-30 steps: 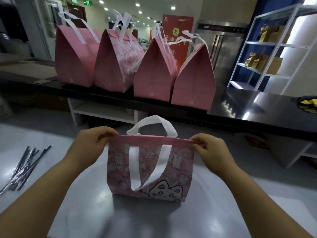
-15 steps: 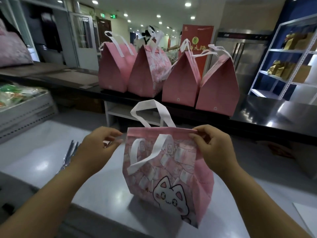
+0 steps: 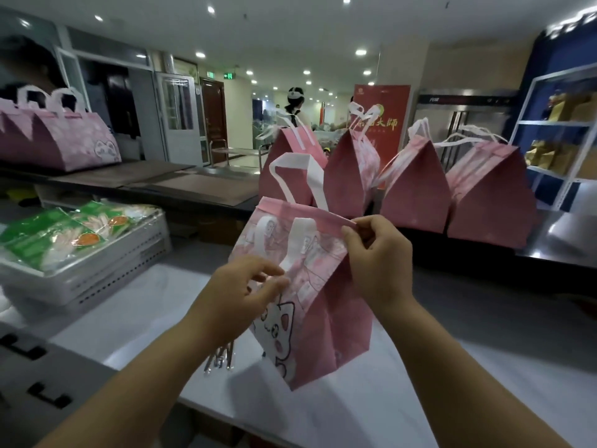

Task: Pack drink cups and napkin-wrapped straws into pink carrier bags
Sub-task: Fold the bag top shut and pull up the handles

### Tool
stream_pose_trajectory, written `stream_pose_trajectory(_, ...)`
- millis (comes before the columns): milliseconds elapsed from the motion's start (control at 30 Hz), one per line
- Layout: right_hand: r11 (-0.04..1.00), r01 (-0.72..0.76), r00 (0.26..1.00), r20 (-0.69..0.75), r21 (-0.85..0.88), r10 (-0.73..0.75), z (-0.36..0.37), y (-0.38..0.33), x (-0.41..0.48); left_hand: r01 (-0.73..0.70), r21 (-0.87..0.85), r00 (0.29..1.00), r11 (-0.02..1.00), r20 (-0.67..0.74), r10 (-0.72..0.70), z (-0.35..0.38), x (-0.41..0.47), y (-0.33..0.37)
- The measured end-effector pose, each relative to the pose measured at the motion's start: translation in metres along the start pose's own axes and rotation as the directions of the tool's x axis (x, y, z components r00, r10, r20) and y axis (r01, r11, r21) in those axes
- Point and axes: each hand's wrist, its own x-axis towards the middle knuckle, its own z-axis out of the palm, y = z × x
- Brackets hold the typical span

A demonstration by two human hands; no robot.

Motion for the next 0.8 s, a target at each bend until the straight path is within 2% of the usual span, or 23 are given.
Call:
stream_pose_trajectory(133, 0.999, 0.038, 0.999, -0.027, 0.034, -0.037, 0.039, -0.027, 0.019, -0.010, 0.014, 1.000, 1.000, 0.011, 0.010, -0.016, 0.012, -0.027)
stream_pose_trajectory(333, 0.988, 0.102, 0.994, 0.015, 0.117, -0.105, 0.094, -0.042, 0.056, 0.044, 0.122, 0.997, 0.992, -0.073, -0.036, -0.034, 0.042, -0.059)
stream_pose_trajectory(600, 0.947, 0.113, 0.988, 0.069, 0.301, -0.140, 0.171, -0.046, 0.121, 0.088, 0.159, 0.966, 0.983, -0.255, -0.045, -0.067, 0.115, -0.107)
stream_pose_trajectory(800, 0.941, 0.105, 0.969, 0.179, 0.322, -0.170, 0.231, -0.047, 0.163, 0.142, 0.218, 0.914, 0.966, -0.403, -0.044, -0.087, 0.166, -0.153)
